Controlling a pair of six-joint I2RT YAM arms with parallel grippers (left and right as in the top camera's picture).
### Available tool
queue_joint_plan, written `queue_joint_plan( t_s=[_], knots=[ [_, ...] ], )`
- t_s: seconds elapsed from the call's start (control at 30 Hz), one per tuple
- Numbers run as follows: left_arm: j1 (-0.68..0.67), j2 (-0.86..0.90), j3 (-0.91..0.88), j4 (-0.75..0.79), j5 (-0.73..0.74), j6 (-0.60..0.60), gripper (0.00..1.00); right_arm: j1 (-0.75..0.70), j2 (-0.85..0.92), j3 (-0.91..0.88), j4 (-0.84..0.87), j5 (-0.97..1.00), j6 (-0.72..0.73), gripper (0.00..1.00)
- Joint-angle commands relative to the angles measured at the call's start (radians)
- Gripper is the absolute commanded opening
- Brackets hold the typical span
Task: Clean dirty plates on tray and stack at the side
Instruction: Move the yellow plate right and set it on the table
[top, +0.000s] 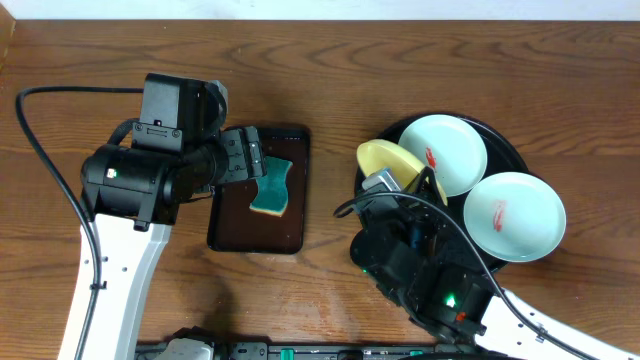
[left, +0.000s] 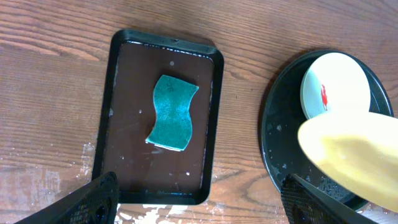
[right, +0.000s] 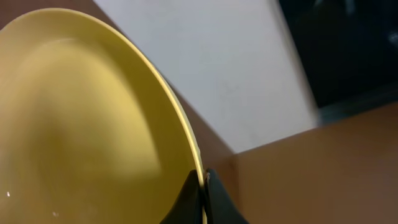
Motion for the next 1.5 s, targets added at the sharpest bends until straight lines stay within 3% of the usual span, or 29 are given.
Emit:
queue_joint_plan(
  t_s=[0.0, 0.1, 0.27, 0.4, 0.63, 0.83, 1.07, 1.17, 1.3, 1.47],
  knots=[
    [0.004, 0.0, 0.002, -0.003, 0.002, -0.004, 0.84, -0.152, -0.012, 0.012, -0.091, -0.259, 0.317, 0.01],
    [0.004, 0.0, 0.002, -0.003, 0.002, -0.004, 0.84, -0.35, -0.012, 0.012, -0.137, -0.604, 0.444, 0.01],
    [0.004, 0.0, 0.002, -0.003, 0.002, -0.004, 0.84, -0.73, -0.037, 0.034, -0.148, -1.352, 0.462, 0.01],
    [0.004, 0.0, 0.002, -0.003, 0.002, -0.004, 0.84, -1.077, -0.039, 0.049, -0.155, -1.63, 0.564, 0.01],
    [0.004, 0.0, 0.002, -0.003, 0.002, -0.004, 0.84, -1.641, 0.03, 0.049, -0.138, -1.563, 0.708, 0.01],
    [0.004, 0.0, 0.002, -0.003, 0.002, -0.004, 0.84, -1.872, 0.202, 0.049, -0.021, -1.385, 0.857, 0.01],
    [0.004, 0.0, 0.002, -0.003, 0.002, -0.004, 0.84, -1.959, 0.423, 0.049, 0.16, -1.303, 0.871, 0.01],
    [0.004, 0.0, 0.002, -0.003, 0.002, -0.004, 0.84, -1.975, 0.476, 0.049, 0.211, -1.328, 0.849, 0.19],
    [0.004, 0.0, 0.002, -0.003, 0.002, -0.004, 0.84, -1.961, 0.472, 0.052, 0.211, -1.426, 0.727, 0.23],
    [0.004, 0.0, 0.002, -0.003, 0.002, -0.004, 0.84, -1.874, 0.386, 0.052, 0.139, -1.482, 0.721, 0.35]
  ],
)
